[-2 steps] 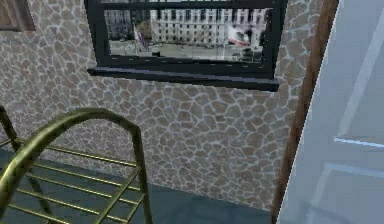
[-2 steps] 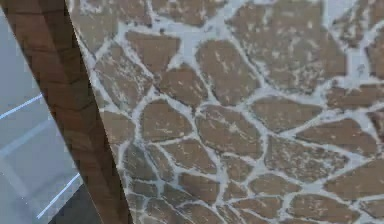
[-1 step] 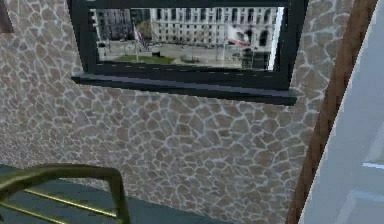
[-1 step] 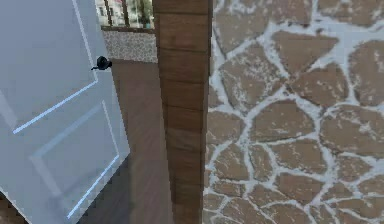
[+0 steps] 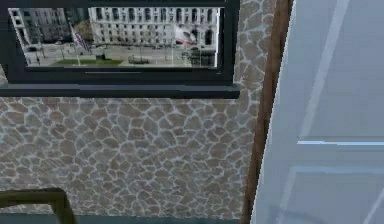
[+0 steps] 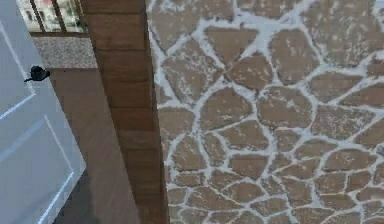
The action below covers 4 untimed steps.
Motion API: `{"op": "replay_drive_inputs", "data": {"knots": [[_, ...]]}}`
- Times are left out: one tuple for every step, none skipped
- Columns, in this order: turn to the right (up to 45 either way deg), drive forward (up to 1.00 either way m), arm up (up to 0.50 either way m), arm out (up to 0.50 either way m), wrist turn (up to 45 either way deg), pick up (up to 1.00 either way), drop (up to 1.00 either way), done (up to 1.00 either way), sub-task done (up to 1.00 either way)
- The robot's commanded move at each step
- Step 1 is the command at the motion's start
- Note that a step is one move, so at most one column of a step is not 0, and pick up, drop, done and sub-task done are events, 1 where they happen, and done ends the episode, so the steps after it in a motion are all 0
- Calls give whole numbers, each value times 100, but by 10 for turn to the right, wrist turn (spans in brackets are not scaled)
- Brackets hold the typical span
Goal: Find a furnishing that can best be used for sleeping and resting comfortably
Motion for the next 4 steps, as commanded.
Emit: {"op": "replay_drive_inputs", "data": {"knots": [[0, 15, 0, 0, 0, 0, 0, 0, 0], [270, 0, 0, 0, 0, 0, 0, 0, 0], [0, 30, 0, 0, 0, 0, 0, 0, 0], [450, 0, 0, 0, 0, 0, 0, 0, 0]]}}
